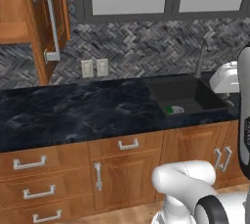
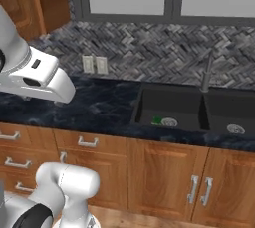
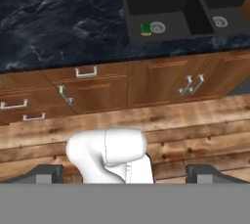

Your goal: Pick up the bar soap and sponge from the sink, and place them back in the cabinet, and close the cabinet doors.

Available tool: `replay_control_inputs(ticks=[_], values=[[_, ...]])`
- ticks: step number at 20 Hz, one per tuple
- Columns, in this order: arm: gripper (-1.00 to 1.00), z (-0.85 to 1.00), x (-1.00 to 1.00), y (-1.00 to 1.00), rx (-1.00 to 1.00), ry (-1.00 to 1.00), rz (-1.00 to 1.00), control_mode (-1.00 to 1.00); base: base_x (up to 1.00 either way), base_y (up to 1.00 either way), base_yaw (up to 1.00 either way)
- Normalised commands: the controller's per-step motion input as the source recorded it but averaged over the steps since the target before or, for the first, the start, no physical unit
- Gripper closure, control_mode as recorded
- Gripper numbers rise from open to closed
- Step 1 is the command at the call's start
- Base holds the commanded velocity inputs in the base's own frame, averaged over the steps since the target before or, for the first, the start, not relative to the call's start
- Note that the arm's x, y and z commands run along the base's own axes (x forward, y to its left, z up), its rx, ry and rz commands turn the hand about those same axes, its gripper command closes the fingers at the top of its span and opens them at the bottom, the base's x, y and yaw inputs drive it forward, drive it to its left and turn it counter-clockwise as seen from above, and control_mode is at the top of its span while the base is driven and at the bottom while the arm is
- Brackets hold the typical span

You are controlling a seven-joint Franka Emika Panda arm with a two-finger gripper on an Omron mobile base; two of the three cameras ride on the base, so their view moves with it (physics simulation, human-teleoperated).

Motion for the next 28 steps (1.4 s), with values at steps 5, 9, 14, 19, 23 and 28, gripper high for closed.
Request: replay_control_inputs(ticks=[5,9,14,19,23,28], values=[[-1.0,0.0,0.0,0.0,0.0,0.0,0.0,1.0,0.48,-0.55,0.0],[-1.0,0.0,0.0,0.0,0.0,0.0,0.0,1.0,0.47,-0.53,0.0],[-1.0,0.0,0.0,0.0,0.0,0.0,0.0,1.0,0.45,-0.47,0.0],[-1.0,0.0,0.0,0.0,0.0,0.0,0.0,1.0,0.41,-0.43,0.0],[-1.0,0.0,0.0,0.0,0.0,0.0,0.0,1.0,0.42,-0.41,0.0],[-1.0,0.0,0.0,0.0,0.0,0.0,0.0,1.0,0.42,-0.29,0.0]])
